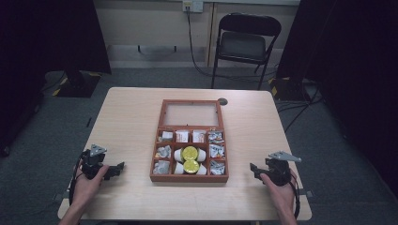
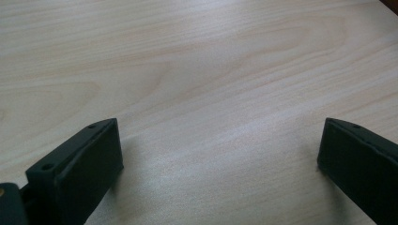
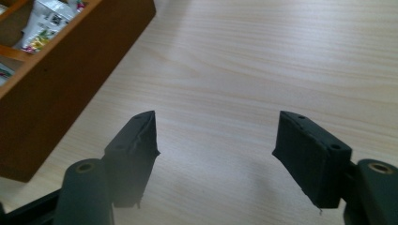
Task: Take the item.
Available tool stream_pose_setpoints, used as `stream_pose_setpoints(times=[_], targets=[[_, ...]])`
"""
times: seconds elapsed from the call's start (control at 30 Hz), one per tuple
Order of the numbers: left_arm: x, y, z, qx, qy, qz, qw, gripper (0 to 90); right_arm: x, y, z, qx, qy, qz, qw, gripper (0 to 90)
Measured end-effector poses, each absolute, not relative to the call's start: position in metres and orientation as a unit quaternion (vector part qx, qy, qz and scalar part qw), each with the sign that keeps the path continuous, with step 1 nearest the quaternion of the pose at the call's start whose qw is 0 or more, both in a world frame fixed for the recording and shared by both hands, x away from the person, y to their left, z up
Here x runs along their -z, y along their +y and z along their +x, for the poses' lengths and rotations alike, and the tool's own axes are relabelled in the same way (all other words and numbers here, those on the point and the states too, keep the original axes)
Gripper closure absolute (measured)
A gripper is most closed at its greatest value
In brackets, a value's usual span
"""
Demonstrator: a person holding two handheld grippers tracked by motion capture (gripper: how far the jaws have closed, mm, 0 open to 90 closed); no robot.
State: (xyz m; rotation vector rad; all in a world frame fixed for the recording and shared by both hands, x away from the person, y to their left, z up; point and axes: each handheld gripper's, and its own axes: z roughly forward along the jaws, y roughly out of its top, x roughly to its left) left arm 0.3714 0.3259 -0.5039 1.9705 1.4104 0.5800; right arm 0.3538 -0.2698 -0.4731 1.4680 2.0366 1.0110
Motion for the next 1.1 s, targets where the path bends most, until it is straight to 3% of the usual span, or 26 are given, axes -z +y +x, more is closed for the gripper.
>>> stream_pose_setpoints(times=[0.53, 1.1], targets=[[0.504, 0.326, 0.371, -0.221, 0.536, 0.749, 0.319, 0.0, 0.458, -0.253, 0.354, -0.409, 0.747, 0.488, 0.190, 38.1], [0.504, 0.326, 0.371, -0.221, 0.536, 0.749, 0.319, 0.0, 0.443, -0.236, 0.357, -0.437, 0.749, 0.467, 0.172, 39.2]])
